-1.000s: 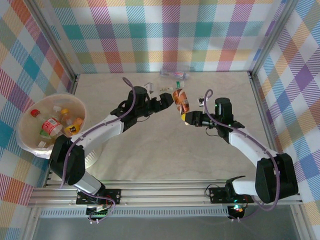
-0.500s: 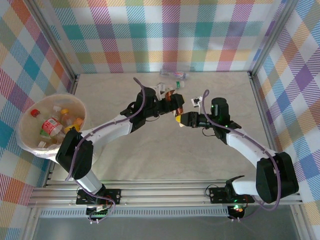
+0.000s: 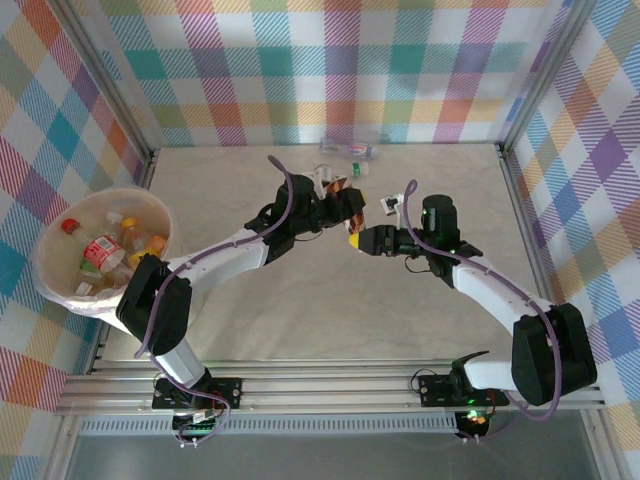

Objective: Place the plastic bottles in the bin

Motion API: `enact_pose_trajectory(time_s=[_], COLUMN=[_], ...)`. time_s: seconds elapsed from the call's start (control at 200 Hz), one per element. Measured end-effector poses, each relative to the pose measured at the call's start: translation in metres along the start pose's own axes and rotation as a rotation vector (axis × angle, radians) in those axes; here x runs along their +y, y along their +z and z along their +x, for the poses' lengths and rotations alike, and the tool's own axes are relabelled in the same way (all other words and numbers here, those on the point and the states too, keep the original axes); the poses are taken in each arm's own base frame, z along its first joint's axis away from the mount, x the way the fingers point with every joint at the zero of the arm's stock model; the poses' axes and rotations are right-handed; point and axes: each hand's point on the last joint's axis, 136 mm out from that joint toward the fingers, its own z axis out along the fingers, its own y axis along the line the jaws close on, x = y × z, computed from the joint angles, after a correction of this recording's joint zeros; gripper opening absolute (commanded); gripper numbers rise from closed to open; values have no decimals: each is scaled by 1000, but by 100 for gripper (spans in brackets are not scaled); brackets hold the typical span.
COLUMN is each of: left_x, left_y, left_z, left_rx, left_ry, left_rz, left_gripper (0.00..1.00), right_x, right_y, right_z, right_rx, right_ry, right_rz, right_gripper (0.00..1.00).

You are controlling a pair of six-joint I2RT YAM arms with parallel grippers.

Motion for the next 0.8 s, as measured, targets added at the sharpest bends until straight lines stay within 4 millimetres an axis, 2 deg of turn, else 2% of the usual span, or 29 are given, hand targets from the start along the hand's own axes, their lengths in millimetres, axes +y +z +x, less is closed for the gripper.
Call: enact_pose_trajectory(time_s=[0.11,0.14,0.275,0.425,0.555,0.8], left_x=[5,6,1,-20,-31,-30], left_y=[-6,-9,-36,-81,-121,-183], left_z=[-5,-7,-20,-43,-58,-74], left_rx=[-36,-46,-113,-223,-304,-357], left_ry=[7,13,56,131,192,292], left_rz=[-39,-54,-108,-145,-199,-413], left_gripper=[49,48,48,46,46,46], right_x=[3,4,16,19,9,-20], right_y=[-5,-6,-19,-35,-47,-62], right_z=[-2,-4,-13,-26,-36,-45], right_rx=[-7,-12,-58,-125,-183,-246], right_ry=[-28,-42,-138,-208,-216,-189], right_rz=[31,40,95,205,322,499], right_gripper=[91,100,100,100,100,100])
